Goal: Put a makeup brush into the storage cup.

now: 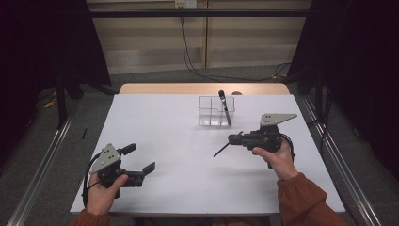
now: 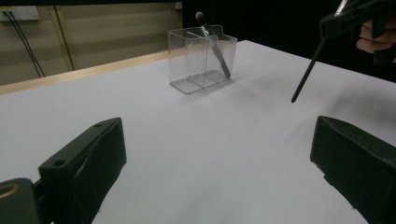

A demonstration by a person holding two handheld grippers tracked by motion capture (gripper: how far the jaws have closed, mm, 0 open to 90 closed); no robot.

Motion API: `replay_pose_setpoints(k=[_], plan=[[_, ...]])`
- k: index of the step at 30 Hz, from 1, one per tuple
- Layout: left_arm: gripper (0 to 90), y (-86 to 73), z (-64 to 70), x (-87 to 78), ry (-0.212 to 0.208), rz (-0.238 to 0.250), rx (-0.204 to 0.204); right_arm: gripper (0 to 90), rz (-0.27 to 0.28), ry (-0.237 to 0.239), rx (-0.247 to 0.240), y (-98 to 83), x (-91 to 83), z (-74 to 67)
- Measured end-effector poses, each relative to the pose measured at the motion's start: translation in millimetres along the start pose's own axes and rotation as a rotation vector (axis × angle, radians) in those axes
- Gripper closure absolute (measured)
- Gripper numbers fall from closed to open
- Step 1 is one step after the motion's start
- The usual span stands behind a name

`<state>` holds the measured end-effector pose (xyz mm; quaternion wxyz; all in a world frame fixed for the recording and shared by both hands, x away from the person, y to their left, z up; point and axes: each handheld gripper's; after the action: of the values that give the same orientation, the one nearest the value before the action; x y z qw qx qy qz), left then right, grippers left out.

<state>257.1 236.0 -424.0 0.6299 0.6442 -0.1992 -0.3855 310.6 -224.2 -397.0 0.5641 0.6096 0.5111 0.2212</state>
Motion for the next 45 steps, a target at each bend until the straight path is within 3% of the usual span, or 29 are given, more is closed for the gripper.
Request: replay_pose_setpoints(k=[8,13,18,27,45], plan=[[3.4,-7.5,-6.9,-11.0,0.024,-0.001,-0.008,86.4,0.009,-0.035,-0.006,14.8,-9.1,7.6],[3.3,-16.6,-10.8,-14.7,0.051,-0.032,0.006,86.4,0.0,-0.061,-0.011,23.0,-11.7,13.8],[2.9,-17.8,-14.9,-13.9,0.047,-0.009,0.01,86.5,0.005,-0.074,-0.012,29.5,-15.4,19.6],[2.9,-19.3,-13.7,-16.1,0.063,-0.016,0.01,86.5,0.021,-0.119,-0.027,43.8,-24.9,27.7],[2.9,-19.2,-12.2,-17.0,0.063,-0.018,0.026,86.3,0.071,-0.212,-0.052,72.3,-24.8,48.1]])
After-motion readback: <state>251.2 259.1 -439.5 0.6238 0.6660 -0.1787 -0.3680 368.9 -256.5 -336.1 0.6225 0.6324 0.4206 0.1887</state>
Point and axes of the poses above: each handheld gripper's, and its own axes: x roughly forward along the jaws, y roughly out of its top, z roughly to its right, and after that the axes turned 3 degrees about z, right-handed
